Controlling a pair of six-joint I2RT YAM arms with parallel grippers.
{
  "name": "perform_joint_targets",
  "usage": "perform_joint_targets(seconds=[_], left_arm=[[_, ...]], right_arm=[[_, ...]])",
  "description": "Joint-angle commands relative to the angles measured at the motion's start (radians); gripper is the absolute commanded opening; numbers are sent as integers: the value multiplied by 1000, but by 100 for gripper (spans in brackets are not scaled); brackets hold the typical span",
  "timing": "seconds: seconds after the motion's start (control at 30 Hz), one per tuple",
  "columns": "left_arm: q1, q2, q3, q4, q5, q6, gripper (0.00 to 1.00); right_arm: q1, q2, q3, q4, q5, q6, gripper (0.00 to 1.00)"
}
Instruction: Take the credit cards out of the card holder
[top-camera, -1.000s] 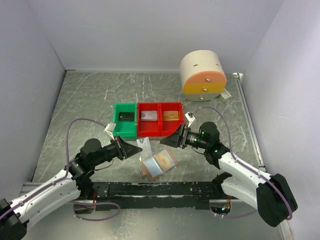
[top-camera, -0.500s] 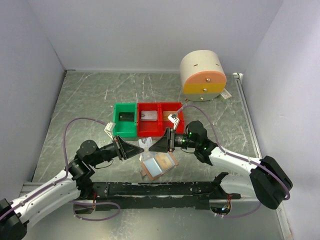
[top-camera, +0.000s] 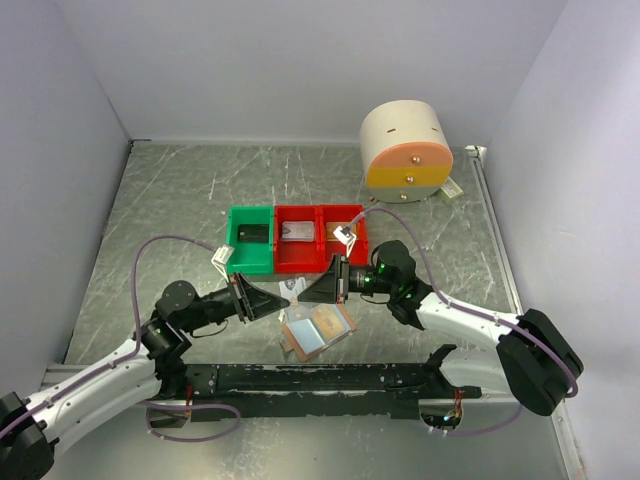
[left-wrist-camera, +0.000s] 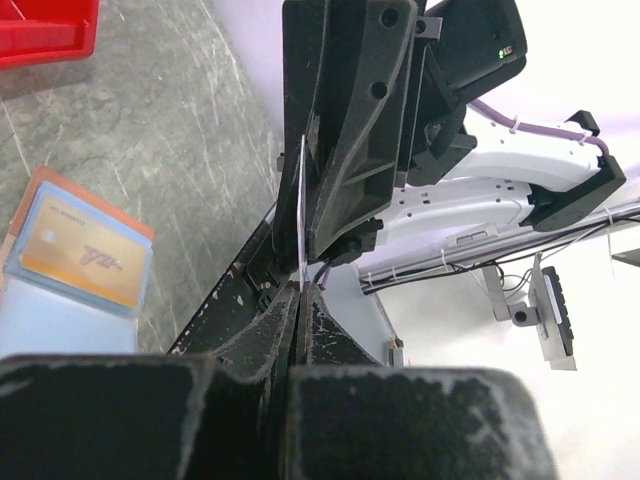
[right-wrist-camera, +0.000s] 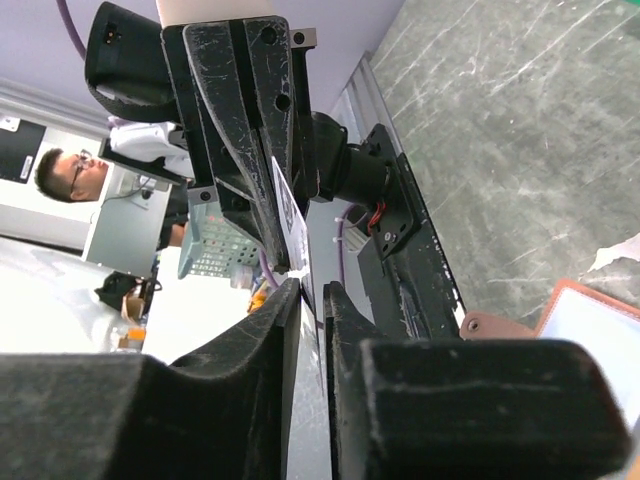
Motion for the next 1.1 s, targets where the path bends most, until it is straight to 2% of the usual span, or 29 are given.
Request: perform_joint_targets(seconds=[0.0,0.1,0.43,0.5,0.6,0.7,0.73,0.77,0.83,0.9,0.93,0.97,1.07], left_arm=[[3,-34,-16,26,-11,-11,7],[5,-42,-22,26,-12,-12,7],[4,8,-34,124,8,-38,7],[4,9,-34,124,7,-39,7],[4,4,-36,117,8,-39,7],[4,-16,-32,69,-1,-36,7],[5,-23,-25,31,-11,-30,14],[3,-32,-12,-28,-25,-18,26],[3,-48,26,-167,-61,18,56],[4,-66,74,-314,-120,63,73],[4,-70,103,-392,-151,89,89],[4,-72,133,-469,-189,114,99],[4,-25,246,-699,-294,202,100]], right_arm=[[5,-1,19,47,-24,10,13],[8,6,16,82,-44,30,12],[21,38,38,105,-60,50,15],[25,39,38,103,-60,45,12],[25,24,29,89,-41,37,0],[26,0,30,50,-20,12,0],[25,-9,34,32,-11,-2,0],[25,-22,43,-2,5,-24,0],[26,-52,75,-112,42,-96,0],[25,-86,137,-306,114,-192,0],[25,-104,165,-390,157,-247,0],[26,-121,196,-481,213,-300,0],[26,-170,270,-675,374,-428,0]])
